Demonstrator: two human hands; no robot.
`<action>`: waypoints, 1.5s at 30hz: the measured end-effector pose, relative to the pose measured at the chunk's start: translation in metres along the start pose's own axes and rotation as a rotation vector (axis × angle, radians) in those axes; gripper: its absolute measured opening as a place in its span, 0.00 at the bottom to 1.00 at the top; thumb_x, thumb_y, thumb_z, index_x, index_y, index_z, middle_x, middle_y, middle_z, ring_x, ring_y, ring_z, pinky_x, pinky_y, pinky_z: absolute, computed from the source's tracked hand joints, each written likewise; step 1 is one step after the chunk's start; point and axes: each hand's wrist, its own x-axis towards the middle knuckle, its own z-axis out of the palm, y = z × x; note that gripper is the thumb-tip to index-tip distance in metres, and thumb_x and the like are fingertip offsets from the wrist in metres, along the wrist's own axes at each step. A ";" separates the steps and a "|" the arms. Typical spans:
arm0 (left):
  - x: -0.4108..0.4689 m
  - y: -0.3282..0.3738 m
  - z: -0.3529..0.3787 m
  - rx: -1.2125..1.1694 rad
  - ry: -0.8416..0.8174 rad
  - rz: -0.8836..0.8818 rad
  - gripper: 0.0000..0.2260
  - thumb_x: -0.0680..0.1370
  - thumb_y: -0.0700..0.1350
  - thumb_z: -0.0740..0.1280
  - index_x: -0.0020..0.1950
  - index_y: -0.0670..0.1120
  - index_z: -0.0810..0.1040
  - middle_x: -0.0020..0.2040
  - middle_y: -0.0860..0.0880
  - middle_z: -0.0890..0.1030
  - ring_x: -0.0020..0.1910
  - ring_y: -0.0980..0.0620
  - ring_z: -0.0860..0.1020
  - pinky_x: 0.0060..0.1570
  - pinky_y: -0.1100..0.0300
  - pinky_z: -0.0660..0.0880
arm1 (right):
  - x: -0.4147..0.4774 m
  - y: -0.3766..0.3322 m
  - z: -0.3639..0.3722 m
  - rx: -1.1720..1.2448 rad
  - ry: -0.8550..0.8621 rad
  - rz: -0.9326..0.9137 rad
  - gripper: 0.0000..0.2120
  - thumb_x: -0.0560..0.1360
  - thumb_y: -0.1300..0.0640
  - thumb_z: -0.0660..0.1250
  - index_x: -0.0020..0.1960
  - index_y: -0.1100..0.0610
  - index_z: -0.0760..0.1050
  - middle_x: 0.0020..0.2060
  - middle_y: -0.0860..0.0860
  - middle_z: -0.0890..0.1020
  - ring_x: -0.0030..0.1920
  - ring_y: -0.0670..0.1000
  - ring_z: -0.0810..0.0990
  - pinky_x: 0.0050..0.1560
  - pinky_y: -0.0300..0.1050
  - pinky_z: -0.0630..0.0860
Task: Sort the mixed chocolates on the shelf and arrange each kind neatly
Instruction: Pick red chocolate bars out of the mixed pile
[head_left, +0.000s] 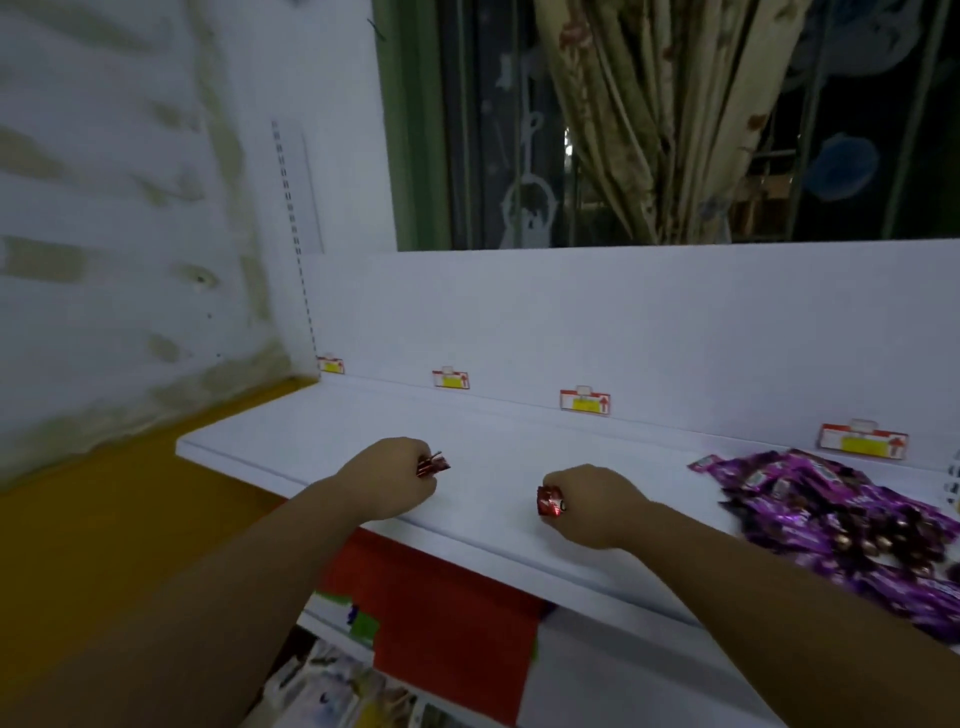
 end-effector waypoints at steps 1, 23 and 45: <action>0.000 -0.014 -0.003 -0.001 0.005 0.006 0.06 0.76 0.47 0.62 0.41 0.47 0.72 0.37 0.50 0.74 0.40 0.49 0.73 0.36 0.59 0.65 | 0.011 -0.013 0.002 -0.003 -0.005 -0.009 0.06 0.77 0.53 0.62 0.48 0.56 0.75 0.46 0.52 0.80 0.43 0.51 0.74 0.42 0.41 0.65; 0.119 -0.184 0.013 0.018 -0.047 -0.011 0.15 0.79 0.55 0.58 0.38 0.46 0.71 0.34 0.50 0.73 0.36 0.53 0.71 0.34 0.60 0.64 | 0.212 -0.046 0.064 0.022 -0.010 -0.032 0.05 0.74 0.55 0.63 0.43 0.55 0.69 0.38 0.50 0.75 0.40 0.50 0.70 0.39 0.40 0.63; 0.283 -0.338 0.013 0.003 -0.073 0.139 0.14 0.77 0.57 0.59 0.43 0.47 0.73 0.38 0.49 0.76 0.39 0.51 0.73 0.36 0.59 0.66 | 0.405 -0.074 0.104 -0.081 -0.101 0.113 0.07 0.73 0.50 0.65 0.40 0.52 0.70 0.41 0.49 0.76 0.45 0.50 0.74 0.42 0.40 0.66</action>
